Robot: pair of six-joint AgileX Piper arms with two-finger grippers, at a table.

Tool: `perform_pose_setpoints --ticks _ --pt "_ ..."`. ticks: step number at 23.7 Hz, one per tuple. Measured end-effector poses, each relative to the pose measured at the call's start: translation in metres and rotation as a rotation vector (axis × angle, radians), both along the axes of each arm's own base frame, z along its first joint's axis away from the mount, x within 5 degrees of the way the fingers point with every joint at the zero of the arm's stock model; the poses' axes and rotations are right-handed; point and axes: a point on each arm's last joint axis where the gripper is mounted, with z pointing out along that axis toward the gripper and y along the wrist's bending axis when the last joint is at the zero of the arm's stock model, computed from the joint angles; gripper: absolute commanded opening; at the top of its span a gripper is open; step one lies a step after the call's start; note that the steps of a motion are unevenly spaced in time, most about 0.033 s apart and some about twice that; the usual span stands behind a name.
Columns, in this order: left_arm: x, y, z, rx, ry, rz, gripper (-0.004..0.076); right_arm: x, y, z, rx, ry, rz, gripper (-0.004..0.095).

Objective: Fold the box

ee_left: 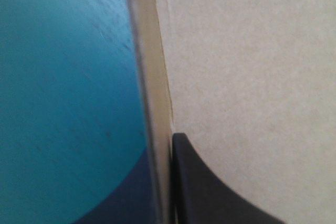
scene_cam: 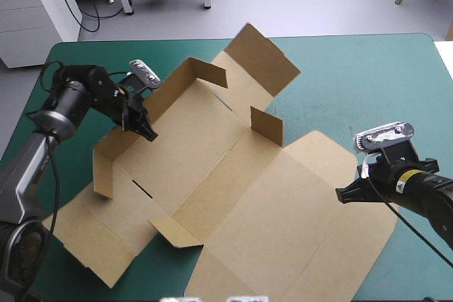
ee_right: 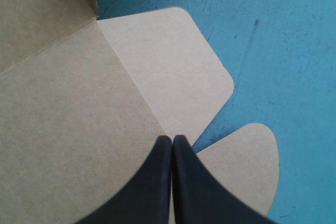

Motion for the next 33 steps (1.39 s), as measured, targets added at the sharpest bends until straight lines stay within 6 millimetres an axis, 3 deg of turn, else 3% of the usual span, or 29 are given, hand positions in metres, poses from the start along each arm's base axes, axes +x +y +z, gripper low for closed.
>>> perform_pose_setpoints --ticks 8,13,18,22,25,33 --pt "0.033 -0.071 -0.003 0.285 -0.305 -0.262 -0.0010 0.000 0.000 0.000 0.000 -0.001 0.000 -0.0019" --pt "0.033 -0.110 -0.011 0.386 -0.433 -0.426 -0.0010 0.000 0.000 0.000 0.002 -0.005 0.000 -0.0019" --pt "0.009 -0.152 -0.009 0.430 -0.493 -0.577 -0.0010 0.000 0.000 0.000 0.002 -0.006 0.000 -0.0019" --pt "-0.008 -0.173 -0.007 0.462 -0.525 -0.610 -0.0010 0.000 0.000 0.000 0.002 -0.006 0.000 -0.0019" --pt "-0.023 -0.184 -0.006 0.503 -0.593 -0.597 -0.0010 0.000 0.000 0.000 0.000 -0.007 0.000 -0.0019" --pt "-0.075 -0.188 -0.015 0.552 -0.845 -0.613 -0.0010 0.002 -0.003 0.001 -0.037 -0.020 -0.014 -0.0019"
